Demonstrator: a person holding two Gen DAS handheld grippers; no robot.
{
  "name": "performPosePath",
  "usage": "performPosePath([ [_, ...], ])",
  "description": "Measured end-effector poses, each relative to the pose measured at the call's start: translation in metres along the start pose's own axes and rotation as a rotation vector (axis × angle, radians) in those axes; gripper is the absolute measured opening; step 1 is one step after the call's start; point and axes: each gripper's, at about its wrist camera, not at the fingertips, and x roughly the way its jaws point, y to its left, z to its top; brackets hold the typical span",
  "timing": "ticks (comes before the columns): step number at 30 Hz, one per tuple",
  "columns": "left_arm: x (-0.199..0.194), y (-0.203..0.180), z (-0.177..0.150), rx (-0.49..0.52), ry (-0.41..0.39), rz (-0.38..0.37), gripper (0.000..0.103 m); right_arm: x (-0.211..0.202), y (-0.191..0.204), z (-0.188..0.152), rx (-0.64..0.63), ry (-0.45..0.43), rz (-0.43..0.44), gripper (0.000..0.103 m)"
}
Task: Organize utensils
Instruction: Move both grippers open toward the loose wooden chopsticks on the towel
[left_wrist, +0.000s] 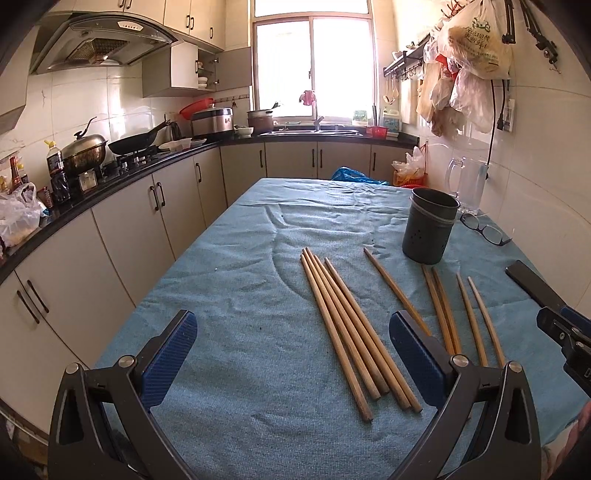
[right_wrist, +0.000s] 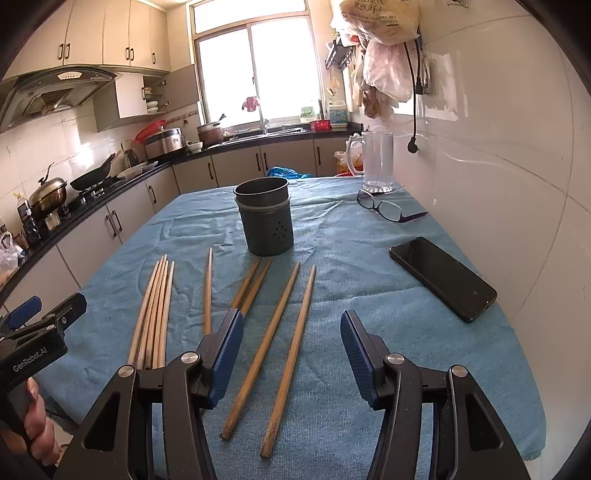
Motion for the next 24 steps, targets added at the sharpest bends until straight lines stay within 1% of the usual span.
performPosePath([
  [11,0.007,0.001,-0.003,-0.004,0.030,-0.008,0.103,0.009,-0.003,-0.002,0.010,0.026,0.005,0.059],
  [16,0.011,0.001,-0.003,-0.005,0.055,-0.013,0.103,0.012,-0.004,-0.003,0.017,0.045,0.011,0.059],
  [20,0.018,0.006,-0.001,-0.001,0.086,-0.029,0.103,0.016,-0.006,-0.003,0.025,0.063,0.021,0.059],
  [24,0.031,0.025,0.004,-0.052,0.148,-0.054,0.103,0.027,-0.015,0.003,0.038,0.105,0.028,0.059],
])
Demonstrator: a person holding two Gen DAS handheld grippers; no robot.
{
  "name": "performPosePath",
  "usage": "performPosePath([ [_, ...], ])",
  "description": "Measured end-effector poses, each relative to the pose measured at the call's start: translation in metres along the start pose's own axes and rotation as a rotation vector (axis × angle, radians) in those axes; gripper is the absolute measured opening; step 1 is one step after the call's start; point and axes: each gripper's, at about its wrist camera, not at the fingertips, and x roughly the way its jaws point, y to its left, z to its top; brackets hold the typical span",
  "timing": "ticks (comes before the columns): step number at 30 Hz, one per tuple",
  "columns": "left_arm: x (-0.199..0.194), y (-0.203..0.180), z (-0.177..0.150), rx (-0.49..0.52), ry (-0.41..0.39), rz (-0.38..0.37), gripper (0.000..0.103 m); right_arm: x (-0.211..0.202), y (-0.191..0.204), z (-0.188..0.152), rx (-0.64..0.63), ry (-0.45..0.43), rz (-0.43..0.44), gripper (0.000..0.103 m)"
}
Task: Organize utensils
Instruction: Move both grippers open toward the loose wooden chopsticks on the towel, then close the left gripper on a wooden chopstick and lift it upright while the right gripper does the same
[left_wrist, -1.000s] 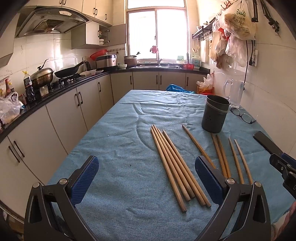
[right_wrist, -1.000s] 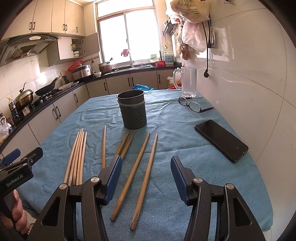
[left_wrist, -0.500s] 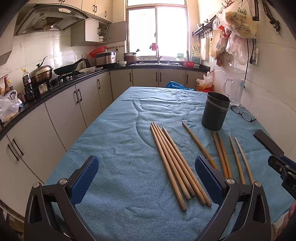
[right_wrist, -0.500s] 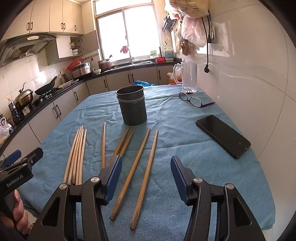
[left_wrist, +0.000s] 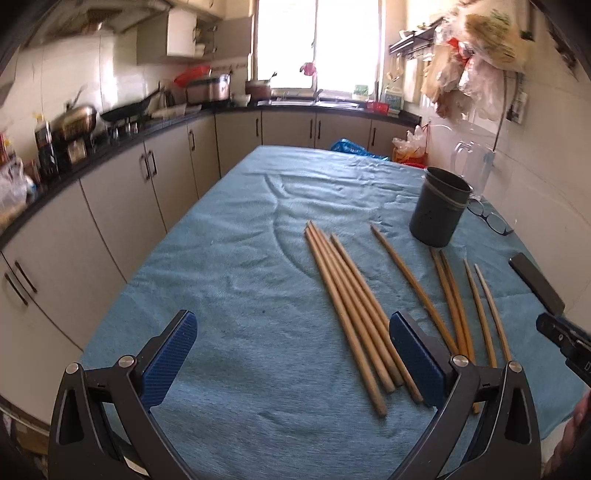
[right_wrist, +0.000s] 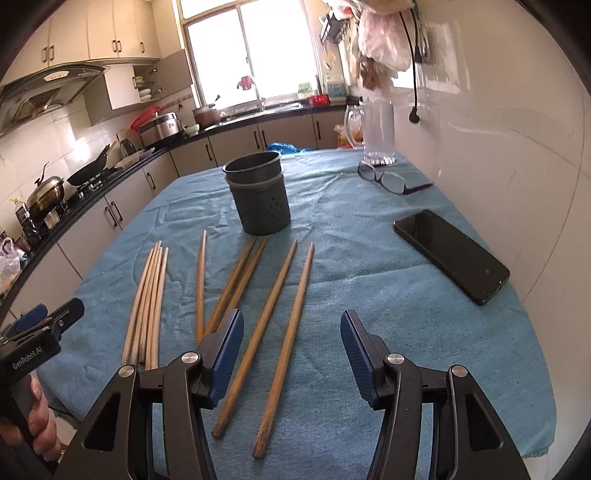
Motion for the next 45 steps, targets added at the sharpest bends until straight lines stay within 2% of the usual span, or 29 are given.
performPosePath([
  [3,0.011,0.016,0.006,-0.033,0.043,-0.004,0.102,0.011,-0.009,0.005,0.033,0.054,0.022,0.059],
  [4,0.015,0.019,0.008,-0.038,0.057,-0.011,0.099,0.014,-0.009,0.007,0.028,0.070,0.015,0.059],
  [8,0.039,0.034,0.022,-0.087,0.173,-0.078,0.081,0.024,-0.013,0.016,0.020,0.114,0.030,0.058],
  [10,0.050,0.037,0.028,-0.105,0.227,-0.127,0.077,0.030,-0.016,0.021,0.028,0.136,0.040,0.055],
  [14,0.067,0.036,0.040,-0.126,0.282,-0.179,0.058,0.044,-0.022,0.032,0.072,0.198,0.079,0.051],
  [15,0.076,0.034,0.044,-0.129,0.318,-0.205,0.054,0.047,-0.024,0.034,0.090,0.213,0.095,0.050],
  [16,0.084,0.032,0.047,-0.138,0.347,-0.219,0.046,0.051,-0.025,0.037,0.102,0.228,0.105,0.048],
  [17,0.092,0.030,0.050,-0.144,0.373,-0.231,0.041,0.055,-0.026,0.038,0.112,0.240,0.110,0.045],
  [20,0.115,0.023,0.058,-0.159,0.429,-0.248,0.029,0.063,-0.026,0.044,0.129,0.267,0.121,0.044],
  [23,0.136,0.019,0.066,-0.169,0.471,-0.250,0.021,0.068,-0.027,0.050,0.139,0.271,0.110,0.044],
  [29,0.158,0.005,0.078,-0.134,0.490,-0.200,0.016,0.068,-0.032,0.058,0.140,0.262,0.092,0.044],
  [35,0.168,-0.005,0.082,-0.090,0.498,-0.160,0.016,0.074,-0.041,0.062,0.151,0.284,0.079,0.044],
  [37,0.166,-0.003,0.082,-0.080,0.499,-0.141,0.012,0.077,-0.043,0.064,0.153,0.298,0.067,0.044],
  [45,0.167,0.009,0.084,-0.101,0.506,-0.143,0.013,0.088,-0.048,0.068,0.154,0.331,0.034,0.044],
])
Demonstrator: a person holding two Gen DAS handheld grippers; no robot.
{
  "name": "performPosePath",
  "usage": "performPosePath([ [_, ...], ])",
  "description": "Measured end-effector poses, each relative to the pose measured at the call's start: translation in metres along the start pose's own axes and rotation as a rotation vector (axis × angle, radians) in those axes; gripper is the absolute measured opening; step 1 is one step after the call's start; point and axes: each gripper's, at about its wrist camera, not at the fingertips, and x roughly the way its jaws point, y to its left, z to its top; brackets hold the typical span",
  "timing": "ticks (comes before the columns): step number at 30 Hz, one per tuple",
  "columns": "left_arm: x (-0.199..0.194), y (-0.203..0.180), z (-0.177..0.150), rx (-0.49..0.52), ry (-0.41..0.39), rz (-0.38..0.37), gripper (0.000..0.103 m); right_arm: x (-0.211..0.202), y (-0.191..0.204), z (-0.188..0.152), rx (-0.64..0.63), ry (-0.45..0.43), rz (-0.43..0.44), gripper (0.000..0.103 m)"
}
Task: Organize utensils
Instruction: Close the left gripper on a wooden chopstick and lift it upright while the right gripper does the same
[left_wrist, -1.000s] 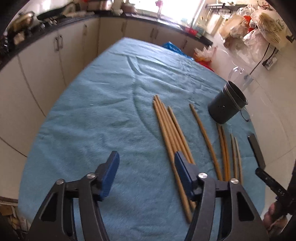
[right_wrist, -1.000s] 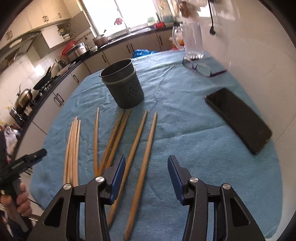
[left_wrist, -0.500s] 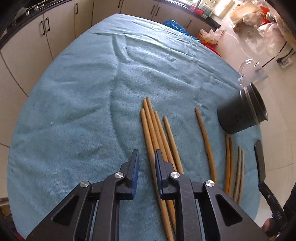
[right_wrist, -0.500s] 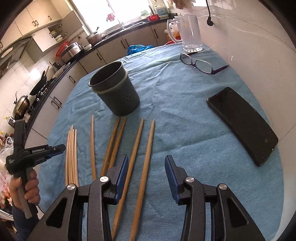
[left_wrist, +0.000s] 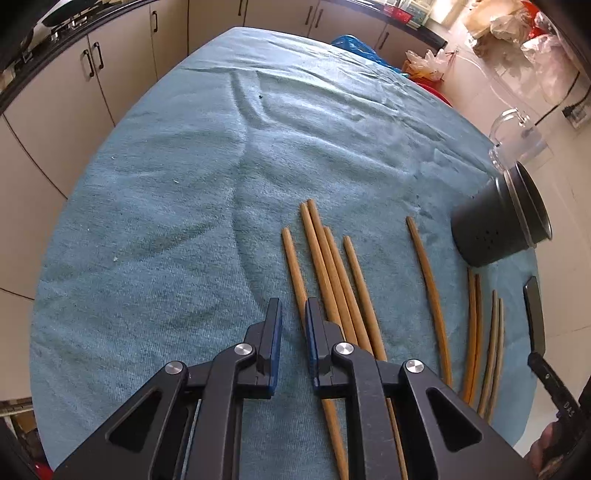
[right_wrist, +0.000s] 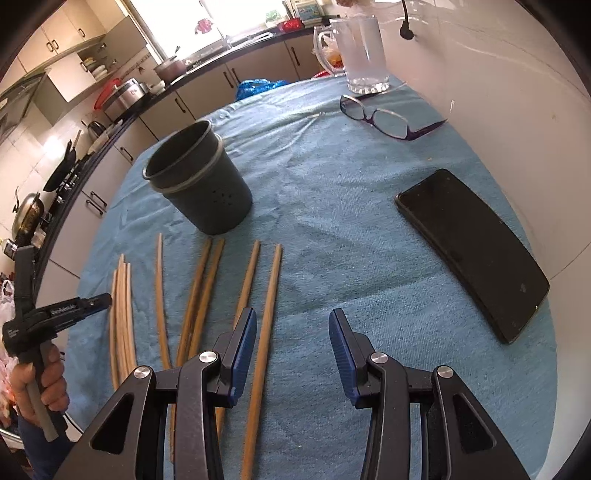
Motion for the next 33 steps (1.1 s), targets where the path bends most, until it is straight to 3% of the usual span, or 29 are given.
performPosePath([
  [7,0.008,-0.016,0.002,0.048,-0.003,0.047,0.012,0.023,0.002,0.015,0.018,0.061,-0.029,0.044],
  [17,0.008,-0.018,-0.001,0.072,-0.004,0.063,0.008,0.059,0.026,0.027,-0.045,0.142,-0.059,0.034],
  [18,0.007,-0.019,-0.001,0.073,-0.009,0.062,0.008,0.061,0.031,0.028,-0.063,0.135,-0.070,0.032],
  [21,0.005,-0.018,-0.005,0.080,-0.024,0.052,0.007,0.064,0.039,0.028,-0.089,0.148,-0.066,0.007],
  [22,0.003,-0.018,-0.006,0.081,-0.029,0.041,0.007,0.064,0.039,0.028,-0.088,0.156,-0.057,0.007],
  [26,-0.013,-0.017,-0.008,0.081,-0.066,-0.029,0.006,0.056,0.033,0.029,-0.072,0.129,-0.011,0.007],
  [33,-0.061,-0.026,-0.010,0.096,-0.177,-0.084,0.006,0.002,0.034,0.034,-0.066,-0.024,0.086,0.007],
])
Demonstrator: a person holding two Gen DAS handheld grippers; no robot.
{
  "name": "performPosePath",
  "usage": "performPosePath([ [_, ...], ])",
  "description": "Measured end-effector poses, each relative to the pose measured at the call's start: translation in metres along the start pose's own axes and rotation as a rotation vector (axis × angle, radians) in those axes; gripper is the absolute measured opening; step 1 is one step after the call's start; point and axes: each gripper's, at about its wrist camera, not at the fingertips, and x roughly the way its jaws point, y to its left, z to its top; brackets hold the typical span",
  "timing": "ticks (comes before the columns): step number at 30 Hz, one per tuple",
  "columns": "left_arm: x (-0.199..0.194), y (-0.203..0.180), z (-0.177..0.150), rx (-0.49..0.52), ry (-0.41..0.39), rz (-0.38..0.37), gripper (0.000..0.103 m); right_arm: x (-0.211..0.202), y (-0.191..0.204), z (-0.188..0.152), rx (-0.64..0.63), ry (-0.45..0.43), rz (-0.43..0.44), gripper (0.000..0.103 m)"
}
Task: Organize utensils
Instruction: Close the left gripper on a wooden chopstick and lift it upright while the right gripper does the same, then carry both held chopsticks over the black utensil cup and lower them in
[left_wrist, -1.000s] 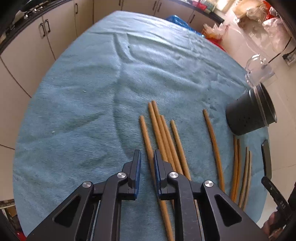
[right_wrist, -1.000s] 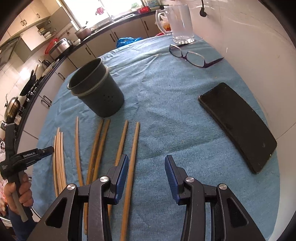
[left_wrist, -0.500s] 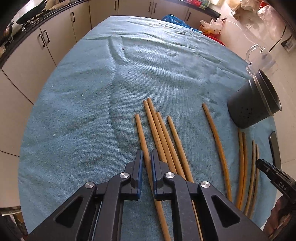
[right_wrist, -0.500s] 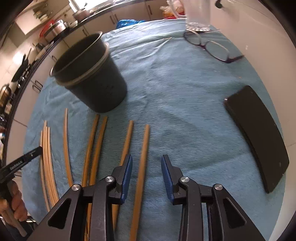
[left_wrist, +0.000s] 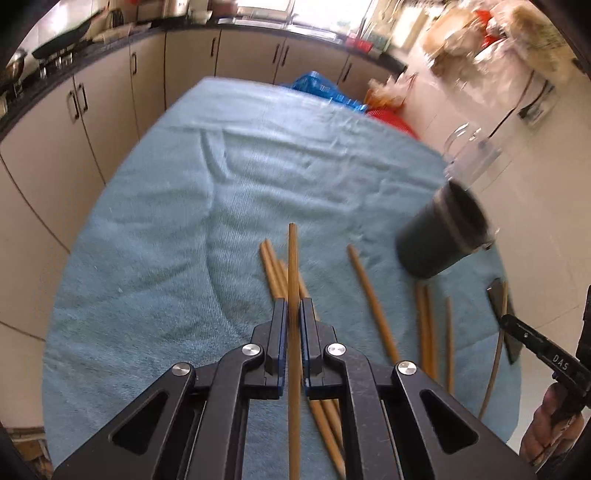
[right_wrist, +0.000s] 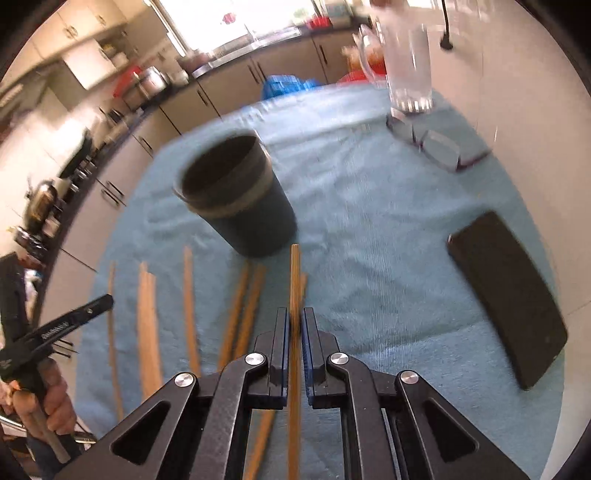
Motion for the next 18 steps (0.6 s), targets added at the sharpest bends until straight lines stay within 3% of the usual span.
performPosePath([
  [11,-0.082,-0.035,0.001,0.086,-0.182,-0.072,0.006,-0.087,0.032,-0.006,-0.076,-0.255,0.084,0.007],
  [18,-0.098,-0.047,0.002,0.110,-0.213,-0.093,0.006,-0.105,0.040,-0.005,-0.098,-0.305,0.092,0.007],
])
